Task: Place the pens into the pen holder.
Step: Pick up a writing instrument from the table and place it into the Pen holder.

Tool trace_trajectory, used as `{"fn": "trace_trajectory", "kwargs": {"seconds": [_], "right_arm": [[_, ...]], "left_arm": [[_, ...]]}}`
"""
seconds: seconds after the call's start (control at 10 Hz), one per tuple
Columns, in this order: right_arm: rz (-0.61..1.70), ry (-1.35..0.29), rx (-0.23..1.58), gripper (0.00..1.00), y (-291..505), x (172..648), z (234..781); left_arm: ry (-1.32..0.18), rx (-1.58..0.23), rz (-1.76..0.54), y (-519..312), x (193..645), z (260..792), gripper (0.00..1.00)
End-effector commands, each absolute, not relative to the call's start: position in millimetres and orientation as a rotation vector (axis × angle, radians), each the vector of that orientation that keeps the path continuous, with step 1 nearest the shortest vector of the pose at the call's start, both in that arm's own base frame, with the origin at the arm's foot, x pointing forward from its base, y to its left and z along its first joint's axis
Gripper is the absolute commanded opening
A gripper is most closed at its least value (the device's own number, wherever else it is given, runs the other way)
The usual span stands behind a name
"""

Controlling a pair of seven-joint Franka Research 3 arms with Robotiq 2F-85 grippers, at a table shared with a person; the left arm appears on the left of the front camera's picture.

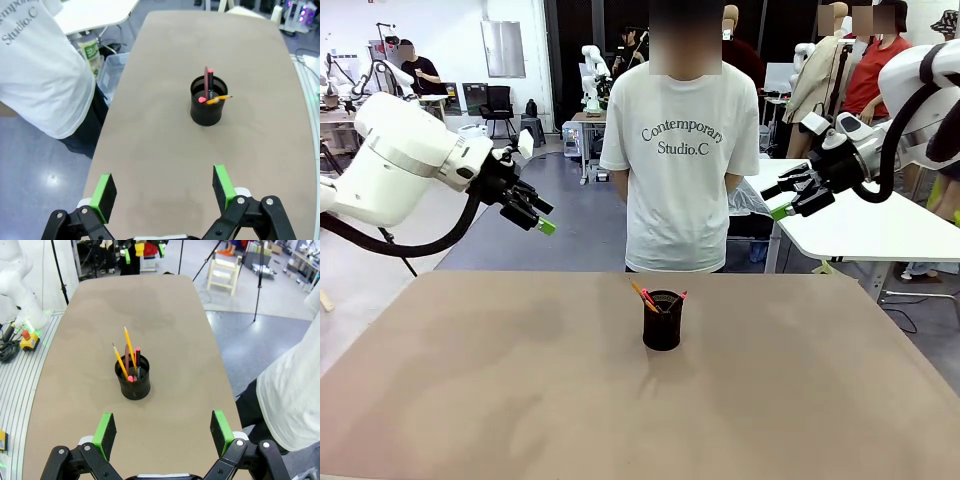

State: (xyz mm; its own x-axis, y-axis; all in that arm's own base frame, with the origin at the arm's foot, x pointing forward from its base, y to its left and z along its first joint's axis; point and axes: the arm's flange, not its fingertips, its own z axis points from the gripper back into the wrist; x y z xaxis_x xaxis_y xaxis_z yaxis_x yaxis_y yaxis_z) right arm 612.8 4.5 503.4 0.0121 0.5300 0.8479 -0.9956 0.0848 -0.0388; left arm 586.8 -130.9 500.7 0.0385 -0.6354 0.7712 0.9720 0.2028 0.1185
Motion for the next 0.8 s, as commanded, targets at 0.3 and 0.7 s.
{"fn": "trace_trajectory", "kwargs": {"seconds": [0.3, 0.7], "right_arm": [[1.368, -0.843, 0.718, 1.0, 5.3, 612.1, 504.7], [1.368, -0.843, 0.718, 1.0, 5.3, 612.1, 504.7]], "left_arm": [[-0.818, -0.493, -1.325, -130.3, 587.3, 501.6, 1.0], [-0.818, -0.493, -1.325, -130.3, 587.3, 501.6, 1.0]]}}
